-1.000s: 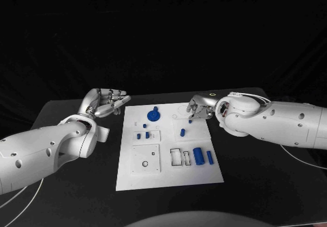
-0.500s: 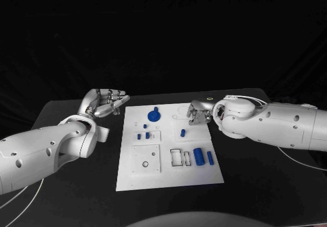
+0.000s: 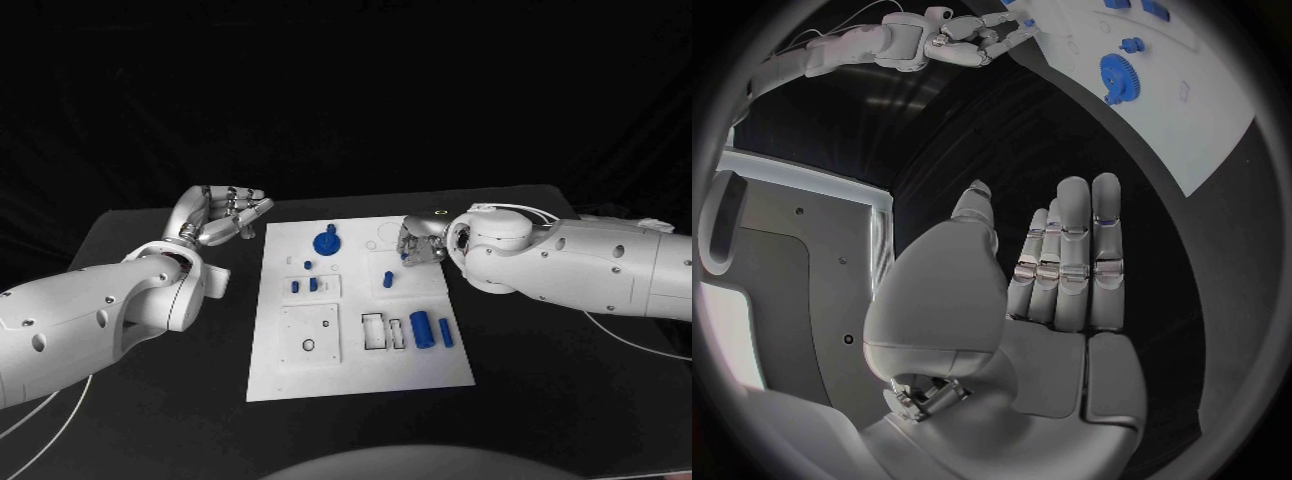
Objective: Assemble the parts on the task board
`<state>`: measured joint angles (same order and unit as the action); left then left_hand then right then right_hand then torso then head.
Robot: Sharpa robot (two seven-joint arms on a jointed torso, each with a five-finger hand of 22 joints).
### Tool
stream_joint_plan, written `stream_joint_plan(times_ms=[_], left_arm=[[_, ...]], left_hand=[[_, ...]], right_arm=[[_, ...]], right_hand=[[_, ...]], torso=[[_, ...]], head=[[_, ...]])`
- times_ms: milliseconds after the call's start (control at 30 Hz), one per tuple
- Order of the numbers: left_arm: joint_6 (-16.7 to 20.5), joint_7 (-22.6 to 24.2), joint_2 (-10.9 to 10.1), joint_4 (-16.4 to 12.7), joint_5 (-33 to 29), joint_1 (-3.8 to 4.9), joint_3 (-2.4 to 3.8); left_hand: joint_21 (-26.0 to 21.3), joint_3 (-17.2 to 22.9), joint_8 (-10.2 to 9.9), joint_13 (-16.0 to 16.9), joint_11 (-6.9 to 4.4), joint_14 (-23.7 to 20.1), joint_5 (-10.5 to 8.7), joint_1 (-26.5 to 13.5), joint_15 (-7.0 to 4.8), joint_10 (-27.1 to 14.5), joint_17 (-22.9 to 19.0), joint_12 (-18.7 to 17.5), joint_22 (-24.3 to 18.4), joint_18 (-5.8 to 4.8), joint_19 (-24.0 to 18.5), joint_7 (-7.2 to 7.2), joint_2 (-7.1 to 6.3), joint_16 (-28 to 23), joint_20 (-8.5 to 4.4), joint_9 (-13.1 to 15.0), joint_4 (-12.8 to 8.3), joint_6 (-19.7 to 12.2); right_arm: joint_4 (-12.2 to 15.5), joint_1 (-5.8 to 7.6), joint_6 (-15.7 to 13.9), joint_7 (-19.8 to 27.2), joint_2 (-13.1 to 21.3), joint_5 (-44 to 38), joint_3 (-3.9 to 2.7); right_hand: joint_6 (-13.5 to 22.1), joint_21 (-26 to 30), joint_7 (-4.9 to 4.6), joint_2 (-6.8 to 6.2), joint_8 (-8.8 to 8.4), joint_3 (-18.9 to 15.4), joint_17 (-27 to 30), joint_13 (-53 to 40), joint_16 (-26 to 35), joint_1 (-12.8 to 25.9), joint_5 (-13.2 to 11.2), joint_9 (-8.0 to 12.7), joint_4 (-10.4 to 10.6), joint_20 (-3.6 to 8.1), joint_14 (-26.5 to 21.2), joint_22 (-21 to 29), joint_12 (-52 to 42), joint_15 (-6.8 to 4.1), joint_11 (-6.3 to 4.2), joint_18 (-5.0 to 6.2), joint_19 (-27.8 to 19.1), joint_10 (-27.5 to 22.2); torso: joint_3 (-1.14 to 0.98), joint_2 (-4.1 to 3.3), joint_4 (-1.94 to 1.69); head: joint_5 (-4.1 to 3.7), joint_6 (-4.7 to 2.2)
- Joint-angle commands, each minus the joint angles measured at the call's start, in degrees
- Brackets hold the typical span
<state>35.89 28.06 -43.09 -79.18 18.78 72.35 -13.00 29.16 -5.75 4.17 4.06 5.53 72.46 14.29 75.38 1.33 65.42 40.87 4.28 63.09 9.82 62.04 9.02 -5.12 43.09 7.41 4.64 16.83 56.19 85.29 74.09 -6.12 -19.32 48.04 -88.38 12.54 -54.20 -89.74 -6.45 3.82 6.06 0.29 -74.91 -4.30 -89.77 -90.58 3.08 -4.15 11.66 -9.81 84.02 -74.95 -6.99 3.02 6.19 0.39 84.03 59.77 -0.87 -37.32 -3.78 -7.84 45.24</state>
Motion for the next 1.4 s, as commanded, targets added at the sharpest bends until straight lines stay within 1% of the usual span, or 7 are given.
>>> stream_joint_plan(times_ms=[33, 167, 600, 700, 1033, 1167, 1400], left_arm=[[-0.6, 1.1, 0.0, -0.2, -0.5, 0.01, 0.04], [-0.8, 1.1, -0.1, -0.2, -0.5, 0.01, 0.03], [-0.8, 0.9, -0.2, -0.3, -0.5, 0.02, 0.03], [-0.9, 0.8, -0.2, -0.3, -0.5, 0.02, 0.03], [-1.5, 0.4, -0.2, -0.2, -1.6, 0.02, 0.01], [-2.1, 0.4, -0.3, -0.3, -3.4, 0.02, 0.01], [-2.7, 0.6, -0.4, -0.2, -6.1, 0.02, 0.01]], left_hand=[[-0.1, 0.3, -0.2, 0.0, -0.02, -0.2, 0.3, 0.0, 0.02, 0.1, 0.3, -0.2, 0.1, 0.4, -0.2, -0.09, 0.52, 0.3, 0.07, 0.0, 0.0, -0.3], [1.3, 0.3, -0.2, 0.1, -0.03, 0.6, 0.27, 0.1, 0.0, 0.2, 1.9, -0.2, 0.7, 0.14, 0.7, -0.09, 0.83, 1.8, 0.06, 0.0, 0.0, -0.3], [-0.5, 0.4, -0.2, 0.1, -0.05, 0.1, 0.25, 0.3, -0.01, 0.2, 0.3, -0.2, -0.1, 0.41, 0.2, -0.11, 1.24, 0.1, 0.04, 0.0, 0.0, -0.4], [-0.7, 0.5, -0.2, 0.1, -0.04, 0.2, 0.24, 0.4, -0.01, 0.2, 0.4, -0.2, -0.2, 0.41, 0.2, -0.1, 1.37, 0.0, 0.04, 0.0, 0.0, -0.4], [-3.0, 0.4, -0.1, 0.0, 0.0, -0.3, 0.18, 1.2, 0.02, 0.0, -0.8, -0.3, -1.2, 0.62, -0.1, -0.09, 2.02, -2.0, 0.05, 0.0, -0.1, -0.5], [-6.7, -0.5, -0.1, 0.1, 0.21, -2.5, 0.17, 1.1, 0.58, -0.2, -2.6, -0.2, -3.4, 0.59, -1.1, 0.09, 2.44, -6.6, 0.45, 0.0, 0.1, -0.6], [-14.0, -1.4, 0.0, 0.2, 1.14, -8.0, 0.24, 0.9, 2.1, -0.8, -7.8, -0.1, -8.7, 0.65, -5.0, 0.74, 2.94, -15.5, 2.47, 0.1, 0.0, -0.9]], right_arm=[[-0.1, -0.11, 1.7, -1.3, -0.2, -2.6, 0.02], [-0.1, -0.13, 1.9, -1.6, -0.4, -2.9, 0.02], [-0.5, -0.23, 3.0, -2.8, -1.1, -3.2, 0.02], [-0.8, -0.26, 3.7, -3.3, -1.3, -3.1, 0.02], [-2.1, -0.79, 4.2, -3.2, -2.5, -3.0, 0.02], [-2.1, -1.01, 3.6, -3.1, -2.5, -3.2, 0.02], [-1.9, -1.16, 2.5, -2.8, -2.3, -3.3, 0.02]], right_hand=[[-1.0, -0.3, 0.01, 0.12, 0.0, 0.7, -15.1, 0.4, -0.2, -0.8, -0.3, -0.1, -0.1, 0.89, 6.0, -15.1, 0.3, -0.82, -0.45, -0.39, 6.0, 0.8], [-2.1, -0.3, 0.0, 0.41, 0.22, 1.5, -15.1, 0.7, -0.2, -1.4, -0.2, -0.2, -0.2, 1.67, 6.0, -15.1, 0.5, -1.61, -1.17, -0.39, 6.0, 1.6], [-3.4, -0.3, -0.19, 0.43, 0.27, 2.2, -15.1, 0.8, -0.2, -1.1, -0.2, -0.2, 0.3, 2.52, 6.0, -15.1, 1.0, -2.38, -1.72, -0.39, 6.0, 2.6], [-4.4, -0.3, -0.4, 0.34, 0.57, 2.5, -15.1, 0.8, -0.2, -1.0, -0.3, -0.3, 0.5, 2.77, 6.0, -15.1, 1.1, -2.53, -1.74, -0.39, 6.0, 3.4], [-6.0, -0.3, 0.3, 0.49, 0.88, 3.6, -15.1, 0.8, -0.2, -1.6, -0.2, -0.5, 0.2, 3.27, 6.0, -15.1, 1.4, -3.11, -2.49, -0.39, 6.0, 4.9], [-6.7, -0.3, 0.55, 1.05, 1.01, 4.6, -15.1, 0.8, -0.2, -2.3, -0.2, -0.5, -0.2, 3.57, 6.0, -15.1, 1.6, -3.41, -2.81, -0.39, 6.0, 5.7], [-7.4, -0.3, 0.68, 1.35, 1.09, 5.8, -15.1, 0.8, -0.2, -3.1, -0.2, -0.6, -0.9, 3.91, 6.0, -15.1, 1.9, -3.69, -3.06, -0.39, 6.0, 6.7]], torso=[[-0.01, 0.03, -0.01], [0.02, 0.01, -0.04], [0.02, 0.05, -0.03], [-0.03, 0.07, -0.03], [-0.02, 0.04, -0.04], [0.0, 0.02, -0.06], [-0.01, 0.02, -0.04]], head=[[0.11, 0.09], [0.48, 0.47], [0.48, 0.76], [0.86, 0.92], [1.07, 0.98], [1.14, 0.95], [1.09, 0.93]])
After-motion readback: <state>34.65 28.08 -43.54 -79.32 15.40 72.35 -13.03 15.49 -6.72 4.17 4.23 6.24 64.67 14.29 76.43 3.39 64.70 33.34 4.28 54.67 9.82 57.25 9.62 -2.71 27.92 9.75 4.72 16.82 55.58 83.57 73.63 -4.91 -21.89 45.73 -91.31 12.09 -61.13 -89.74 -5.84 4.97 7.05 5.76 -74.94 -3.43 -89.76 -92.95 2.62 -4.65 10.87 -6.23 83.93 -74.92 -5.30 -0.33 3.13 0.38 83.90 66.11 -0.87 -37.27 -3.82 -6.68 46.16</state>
